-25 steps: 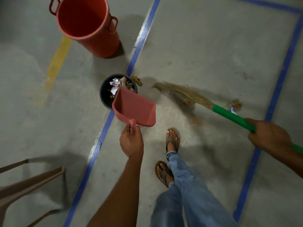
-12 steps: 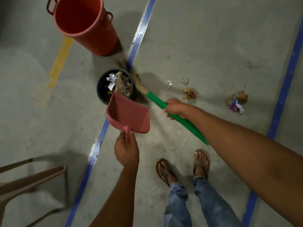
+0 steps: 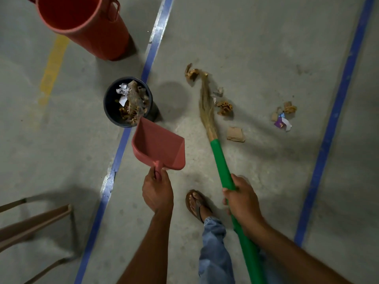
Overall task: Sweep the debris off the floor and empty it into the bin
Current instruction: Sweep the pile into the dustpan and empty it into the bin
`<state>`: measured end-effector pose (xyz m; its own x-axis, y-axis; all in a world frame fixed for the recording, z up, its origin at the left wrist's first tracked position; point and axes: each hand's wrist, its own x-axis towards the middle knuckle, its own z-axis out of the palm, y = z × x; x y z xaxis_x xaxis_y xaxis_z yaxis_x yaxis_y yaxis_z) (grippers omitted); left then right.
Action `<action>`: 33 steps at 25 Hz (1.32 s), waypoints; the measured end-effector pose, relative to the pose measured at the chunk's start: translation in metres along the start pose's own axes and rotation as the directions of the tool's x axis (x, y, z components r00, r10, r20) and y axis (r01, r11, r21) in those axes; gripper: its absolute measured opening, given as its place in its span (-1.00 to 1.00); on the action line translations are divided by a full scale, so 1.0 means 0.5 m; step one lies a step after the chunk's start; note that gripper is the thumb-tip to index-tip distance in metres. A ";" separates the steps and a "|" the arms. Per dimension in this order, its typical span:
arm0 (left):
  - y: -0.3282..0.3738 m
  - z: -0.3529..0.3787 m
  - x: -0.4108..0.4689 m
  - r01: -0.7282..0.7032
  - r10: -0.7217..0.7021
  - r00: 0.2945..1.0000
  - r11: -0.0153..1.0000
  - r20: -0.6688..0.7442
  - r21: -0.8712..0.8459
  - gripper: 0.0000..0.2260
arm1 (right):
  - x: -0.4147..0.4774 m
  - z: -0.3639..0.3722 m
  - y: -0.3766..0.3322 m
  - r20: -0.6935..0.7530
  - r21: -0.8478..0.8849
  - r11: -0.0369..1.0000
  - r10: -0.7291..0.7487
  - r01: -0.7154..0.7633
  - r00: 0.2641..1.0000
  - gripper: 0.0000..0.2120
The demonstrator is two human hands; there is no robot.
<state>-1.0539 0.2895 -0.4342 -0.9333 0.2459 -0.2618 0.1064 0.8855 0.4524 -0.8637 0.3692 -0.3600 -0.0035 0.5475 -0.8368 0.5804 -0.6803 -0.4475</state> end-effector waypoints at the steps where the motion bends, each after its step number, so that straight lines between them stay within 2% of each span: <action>1: 0.004 0.002 -0.004 -0.007 0.007 1.000 1.000 0.013 0.000 -0.77 | -0.037 -0.016 0.007 0.011 -0.012 0.999 -0.029 0.030 1.000 -0.80; 3: 0.015 0.003 -0.005 -0.033 0.034 0.999 0.999 0.042 -0.013 -0.80 | -0.081 -0.022 0.005 0.037 -0.030 0.998 -0.049 0.050 0.998 -0.60; 5: 0.019 0.006 0.001 -0.074 0.075 0.995 0.997 0.070 -0.014 -0.80 | -0.088 -0.004 -0.017 0.061 -0.020 0.999 -0.040 0.042 0.997 -0.50; 8: 0.017 0.007 0.014 -0.123 0.122 0.989 0.992 0.083 0.010 -0.78 | -0.039 0.037 -0.076 0.120 -0.044 0.996 -0.070 0.076 0.990 -0.59; 11: 0.021 0.016 0.031 -0.167 0.165 0.983 0.986 0.082 0.018 -0.77 | 0.126 0.081 -0.150 0.133 0.165 0.984 0.047 -0.069 0.990 -0.62; 13: 0.028 0.024 0.039 -0.183 0.182 0.979 0.983 0.094 0.003 -0.74 | 0.236 0.079 -0.189 0.099 0.312 0.931 0.167 -0.190 0.981 -0.72; 15: 0.032 0.030 0.047 -0.204 0.204 0.974 0.979 0.099 -0.006 -0.72 | 0.285 0.037 -0.183 0.057 0.427 0.874 0.230 -0.232 0.971 -0.76; 16: 0.033 0.030 0.047 -0.221 0.221 0.969 0.975 0.109 -0.011 -0.71 | 0.284 0.004 -0.159 0.029 0.433 0.871 0.245 -0.234 0.969 -0.76; 18: 0.038 0.029 0.034 -0.243 0.246 0.959 0.969 0.140 -0.036 -0.72 | 0.229 -0.077 -0.094 -0.071 0.322 0.922 0.249 -0.214 0.966 -0.78; 20: 0.039 0.026 0.012 -0.264 0.265 0.949 0.964 0.168 -0.029 -0.74 | 0.128 -0.165 -0.008 -0.126 0.160 0.980 0.136 -0.115 0.983 -0.76; 21: 0.036 0.023 -0.001 -0.271 0.270 0.944 0.962 0.190 -0.021 -0.73 | 0.064 -0.203 0.036 -0.128 0.075 0.995 0.079 -0.069 0.989 -0.69; 23: 0.018 0.015 -0.025 -0.287 0.277 0.932 0.958 0.232 0.012 -0.68 | -0.052 -0.258 0.134 -0.129 -0.089 0.996 0.006 -0.018 0.992 -0.55; 26: -0.004 0.001 -0.062 -0.311 0.286 0.920 0.949 0.266 0.053 -0.63 | -0.145 -0.283 0.283 -0.116 -0.257 0.966 -0.027 -0.004 0.993 -0.51; 30: -0.038 -0.005 -0.111 -0.355 0.322 0.900 0.933 0.295 0.064 -0.65 | -0.098 -0.260 0.433 -0.072 -0.406 0.913 0.020 -0.048 0.997 -0.48; 33: -0.064 0.023 -0.139 -0.383 0.346 0.888 0.921 0.303 0.070 -0.67 | 0.035 -0.261 0.456 -0.162 -0.445 0.889 0.040 -0.109 0.986 -0.46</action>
<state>-0.9886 0.2485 -0.4405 -0.6879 0.6440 -0.3347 0.4793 0.7494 0.4569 -0.6253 0.2872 -0.4355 0.1514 0.5918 -0.7917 0.8788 -0.4473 -0.1663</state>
